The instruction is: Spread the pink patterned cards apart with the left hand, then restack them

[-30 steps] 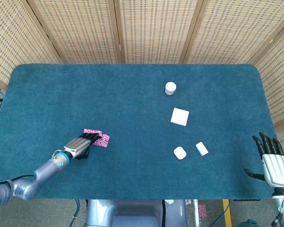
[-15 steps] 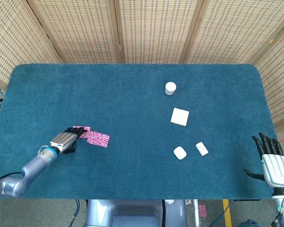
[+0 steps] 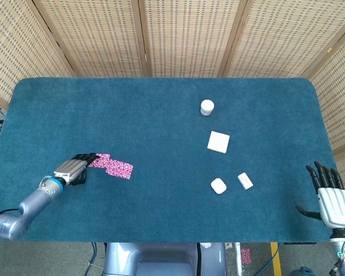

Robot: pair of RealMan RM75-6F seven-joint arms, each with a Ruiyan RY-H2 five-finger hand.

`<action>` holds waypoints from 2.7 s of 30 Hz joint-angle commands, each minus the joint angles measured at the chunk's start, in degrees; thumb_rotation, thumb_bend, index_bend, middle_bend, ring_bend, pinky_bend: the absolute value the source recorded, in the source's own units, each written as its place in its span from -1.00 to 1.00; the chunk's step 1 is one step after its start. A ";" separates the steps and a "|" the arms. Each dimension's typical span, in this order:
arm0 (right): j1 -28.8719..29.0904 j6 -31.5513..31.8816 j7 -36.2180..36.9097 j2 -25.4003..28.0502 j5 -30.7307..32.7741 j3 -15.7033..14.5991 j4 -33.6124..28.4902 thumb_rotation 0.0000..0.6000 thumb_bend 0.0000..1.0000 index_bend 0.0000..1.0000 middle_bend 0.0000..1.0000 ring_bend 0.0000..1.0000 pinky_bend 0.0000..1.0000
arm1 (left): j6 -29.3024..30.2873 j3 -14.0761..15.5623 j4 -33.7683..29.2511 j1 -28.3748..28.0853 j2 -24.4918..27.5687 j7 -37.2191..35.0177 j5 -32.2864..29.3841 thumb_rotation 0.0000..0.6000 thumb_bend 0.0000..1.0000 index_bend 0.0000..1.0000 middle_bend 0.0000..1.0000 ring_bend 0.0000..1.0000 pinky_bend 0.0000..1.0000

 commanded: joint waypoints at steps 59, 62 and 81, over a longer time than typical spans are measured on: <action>0.01 -0.39 0.19 0.08 0.15 -0.28 0.04 1.00 -1.00 -1.00 -1.00 -1.00 -1.00 | -1.87 1.48 14.27 4.54 -0.36 -18.93 11.43 1.00 1.00 -0.93 -1.00 -1.00 -1.00; -0.02 -0.39 0.27 0.11 0.14 -0.31 0.02 1.00 -1.00 -1.00 -1.00 -1.00 -1.00 | 0.39 0.93 13.79 5.13 -0.18 -21.09 12.79 1.00 1.00 -0.93 -1.00 -1.00 -1.00; 0.06 -0.89 1.43 0.48 0.00 -0.49 -0.12 1.00 -1.00 -1.00 -1.00 -1.00 -1.00 | 13.19 -8.34 6.51 5.20 0.43 4.81 -4.35 1.00 -0.71 -0.83 -1.00 -1.00 -1.00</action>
